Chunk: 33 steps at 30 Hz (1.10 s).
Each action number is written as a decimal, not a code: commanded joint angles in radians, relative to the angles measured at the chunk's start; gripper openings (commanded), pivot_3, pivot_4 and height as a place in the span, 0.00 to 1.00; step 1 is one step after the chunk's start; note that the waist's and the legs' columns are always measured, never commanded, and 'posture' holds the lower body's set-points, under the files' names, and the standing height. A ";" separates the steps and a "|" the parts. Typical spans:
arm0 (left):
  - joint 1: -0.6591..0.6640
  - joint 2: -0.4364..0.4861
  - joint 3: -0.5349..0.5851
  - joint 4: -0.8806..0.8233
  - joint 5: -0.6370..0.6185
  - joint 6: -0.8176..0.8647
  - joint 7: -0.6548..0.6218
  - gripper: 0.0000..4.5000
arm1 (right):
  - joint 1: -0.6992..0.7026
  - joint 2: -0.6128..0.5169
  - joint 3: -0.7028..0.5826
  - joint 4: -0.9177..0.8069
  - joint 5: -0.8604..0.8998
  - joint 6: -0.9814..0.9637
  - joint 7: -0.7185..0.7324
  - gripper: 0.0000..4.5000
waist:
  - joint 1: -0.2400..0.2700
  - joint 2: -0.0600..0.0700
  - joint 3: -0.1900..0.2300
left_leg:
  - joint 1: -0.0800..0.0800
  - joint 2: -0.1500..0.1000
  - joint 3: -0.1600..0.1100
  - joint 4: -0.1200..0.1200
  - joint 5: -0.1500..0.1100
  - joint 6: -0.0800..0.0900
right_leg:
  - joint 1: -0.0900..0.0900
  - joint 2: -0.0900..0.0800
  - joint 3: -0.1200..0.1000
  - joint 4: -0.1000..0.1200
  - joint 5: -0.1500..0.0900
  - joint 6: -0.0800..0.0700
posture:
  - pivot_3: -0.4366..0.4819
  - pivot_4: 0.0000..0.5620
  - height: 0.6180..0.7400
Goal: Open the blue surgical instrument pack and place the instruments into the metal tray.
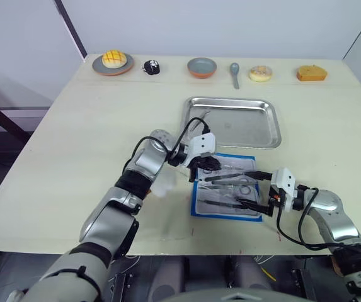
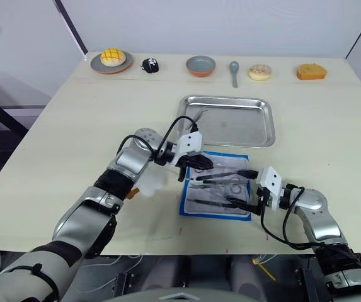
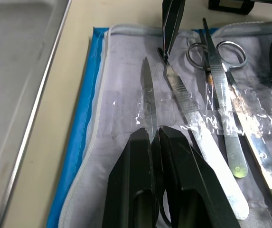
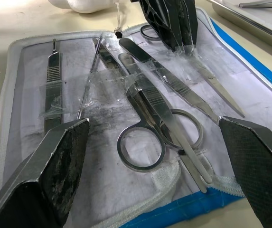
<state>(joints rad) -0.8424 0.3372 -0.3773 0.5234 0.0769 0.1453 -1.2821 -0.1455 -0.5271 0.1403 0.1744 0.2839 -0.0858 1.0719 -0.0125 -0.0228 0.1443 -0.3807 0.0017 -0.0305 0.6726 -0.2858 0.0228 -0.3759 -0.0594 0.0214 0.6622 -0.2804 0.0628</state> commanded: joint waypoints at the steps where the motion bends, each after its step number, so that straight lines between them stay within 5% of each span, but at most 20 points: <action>1: -0.019 0.023 -0.021 -0.086 0.041 0.026 0.033 0.01 | 0.043 0.008 0.053 0.092 -0.061 0.049 0.000 1.00 | 0.000 0.000 0.000 | 0.000 0.000 0.000 0.000 0.000 0.000 | 0.000 0.000 0.000 0.000 0.000 0.000 | 0.48 0.27 1.00; 19: -0.006 0.071 -0.099 -0.317 0.091 0.367 0.030 0.01 | 0.039 0.032 0.055 0.103 -0.070 0.042 -0.006 1.00 | -0.004 0.000 0.000 | 0.000 0.001 0.000 0.000 0.000 0.000 | 0.000 0.002 0.001 0.000 0.000 0.000 | 0.48 0.27 1.00; 33: -0.045 0.085 -0.110 -0.358 0.062 0.454 0.009 0.01 | 0.040 0.040 0.058 0.106 -0.072 0.039 -0.013 1.00 | -0.005 -0.001 -0.001 | 0.001 0.002 0.000 0.000 0.000 0.000 | 0.000 0.003 0.001 0.000 0.000 0.000 | 0.48 0.27 1.00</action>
<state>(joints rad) -0.8574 0.4163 -0.4827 0.2053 0.1518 0.5971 -1.2702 -0.1509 -0.5027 0.1401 0.1804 0.2732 -0.0888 1.0616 -0.0172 -0.0236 0.1438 -0.3801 0.0042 -0.0304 0.6725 -0.2858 0.0228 -0.3759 -0.0565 0.0227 0.6623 -0.2804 0.0625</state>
